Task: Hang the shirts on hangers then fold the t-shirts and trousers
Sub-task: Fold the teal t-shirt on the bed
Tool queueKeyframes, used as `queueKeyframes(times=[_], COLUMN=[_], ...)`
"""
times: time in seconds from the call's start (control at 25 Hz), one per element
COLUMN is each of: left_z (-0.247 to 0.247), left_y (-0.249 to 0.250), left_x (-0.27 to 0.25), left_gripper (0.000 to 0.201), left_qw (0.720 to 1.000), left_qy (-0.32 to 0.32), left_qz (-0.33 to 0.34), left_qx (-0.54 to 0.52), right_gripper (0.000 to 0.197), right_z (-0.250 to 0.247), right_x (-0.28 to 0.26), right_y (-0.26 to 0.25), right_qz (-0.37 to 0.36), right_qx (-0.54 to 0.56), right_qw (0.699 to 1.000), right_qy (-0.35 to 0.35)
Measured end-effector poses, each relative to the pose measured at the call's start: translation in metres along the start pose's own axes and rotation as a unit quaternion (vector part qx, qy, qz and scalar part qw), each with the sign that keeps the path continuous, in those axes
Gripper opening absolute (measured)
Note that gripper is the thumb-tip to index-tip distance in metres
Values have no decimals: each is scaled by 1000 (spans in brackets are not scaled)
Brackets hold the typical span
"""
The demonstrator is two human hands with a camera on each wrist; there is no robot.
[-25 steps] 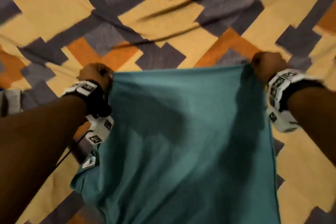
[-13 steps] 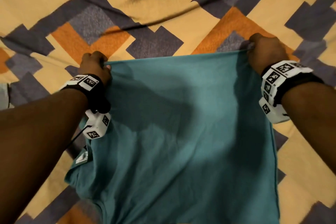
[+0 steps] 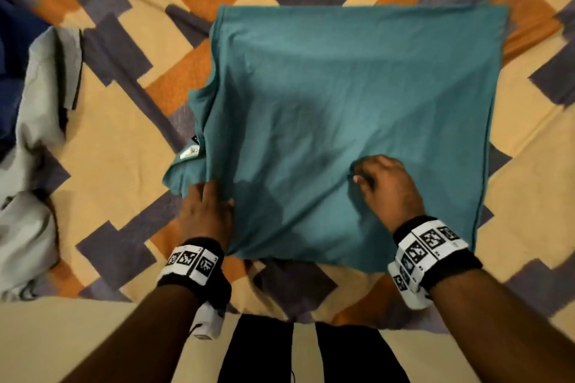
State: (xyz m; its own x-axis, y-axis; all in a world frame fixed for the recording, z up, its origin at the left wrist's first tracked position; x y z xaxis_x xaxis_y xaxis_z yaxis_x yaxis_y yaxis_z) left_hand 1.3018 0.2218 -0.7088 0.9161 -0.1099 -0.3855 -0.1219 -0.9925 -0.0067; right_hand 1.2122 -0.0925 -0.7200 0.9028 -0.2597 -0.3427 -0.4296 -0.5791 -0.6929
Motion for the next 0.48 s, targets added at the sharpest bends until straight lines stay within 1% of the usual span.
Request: queueKeyframes(times=[0.08, 0.12, 0.16, 0.2, 0.28, 0.32, 0.4, 0.48], left_z=[24, 38, 51, 63, 74, 74, 73, 69], left_y=[-26, -40, -50, -55, -59, -63, -63, -57], left_x=[-24, -34, -40, -46, -48, -48, -46, -44], left_gripper=[40, 43, 45, 47, 47, 44, 42, 42], left_qw=[993, 983, 971, 967, 972, 970, 963, 960], left_qy=[-37, -59, -83, -105, -128, -140, -170, -182], left_qz=[-93, -147, -184, -178, -127, -120, -95, -64], left_qx=[-55, -93, -126, -149, -153, -156, -186, -201], right_gripper=[16, 15, 17, 18, 16, 23, 44, 55], right_z=[18, 24, 27, 30, 34, 36, 35, 29], right_x=[-33, -51, -66, -83, -111, -123, -146, -160], right_y=[4, 6, 9, 13, 21, 25, 32, 39], right_qz=[-2, 0, 5, 11, 30, 36, 53, 80], right_qx=[-37, -58, -78, -95, -125, -136, -167, -211], right_qw=[999, 998, 997, 995, 992, 990, 985, 974], right_qy=[-2, 0, -2, -1, -2, -5, 2, 39])
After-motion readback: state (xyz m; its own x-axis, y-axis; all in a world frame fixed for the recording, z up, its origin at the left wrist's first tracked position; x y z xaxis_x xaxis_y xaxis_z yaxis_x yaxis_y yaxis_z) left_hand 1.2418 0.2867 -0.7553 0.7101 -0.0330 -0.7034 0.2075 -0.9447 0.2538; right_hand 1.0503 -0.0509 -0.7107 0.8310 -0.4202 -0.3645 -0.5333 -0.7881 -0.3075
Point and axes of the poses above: each hand's wrist, its own x-axis towards the middle knuckle, its own z-axis out of the palm, y = z × x, the point moved 8 cm from there along x, towards the middle knuckle, and after that the axes turned 13 degrees about x, right-handed, at the moved point
